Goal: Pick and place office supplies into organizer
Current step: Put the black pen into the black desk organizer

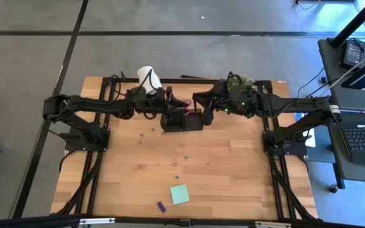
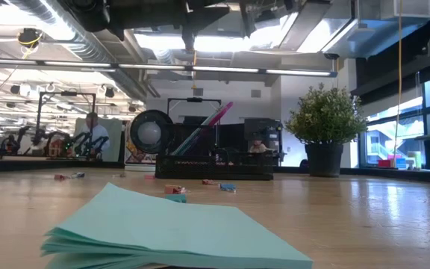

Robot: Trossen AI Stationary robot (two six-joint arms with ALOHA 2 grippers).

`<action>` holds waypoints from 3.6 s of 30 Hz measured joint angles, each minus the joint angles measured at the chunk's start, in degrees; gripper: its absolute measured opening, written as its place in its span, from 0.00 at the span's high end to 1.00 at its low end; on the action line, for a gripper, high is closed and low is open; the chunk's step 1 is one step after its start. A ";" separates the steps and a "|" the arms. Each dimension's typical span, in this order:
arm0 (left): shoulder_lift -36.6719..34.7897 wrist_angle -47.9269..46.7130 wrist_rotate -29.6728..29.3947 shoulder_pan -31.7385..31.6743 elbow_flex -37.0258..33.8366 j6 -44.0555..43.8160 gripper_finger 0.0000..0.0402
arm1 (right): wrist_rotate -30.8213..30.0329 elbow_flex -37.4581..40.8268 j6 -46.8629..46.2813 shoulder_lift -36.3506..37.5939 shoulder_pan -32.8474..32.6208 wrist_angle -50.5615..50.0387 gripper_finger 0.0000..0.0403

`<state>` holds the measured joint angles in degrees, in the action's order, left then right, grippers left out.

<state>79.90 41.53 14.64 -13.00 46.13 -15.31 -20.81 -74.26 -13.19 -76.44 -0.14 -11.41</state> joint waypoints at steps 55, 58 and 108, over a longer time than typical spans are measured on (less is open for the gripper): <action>-0.02 3.70 -3.22 -0.30 0.00 2.55 0.87 | 2.48 0.00 1.88 -5.16 -0.24 5.61 0.86; -0.02 3.68 -3.22 -0.30 0.00 2.55 0.88 | 2.48 0.00 1.88 -5.16 -0.24 5.61 0.86; -0.68 -28.79 -3.20 -12.74 -0.04 7.93 0.88 | 2.44 1.78 -4.59 4.76 0.04 -26.05 0.39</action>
<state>79.22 12.74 11.44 -25.74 46.09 -7.38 -18.37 -72.47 -17.78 -71.68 -0.10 -37.46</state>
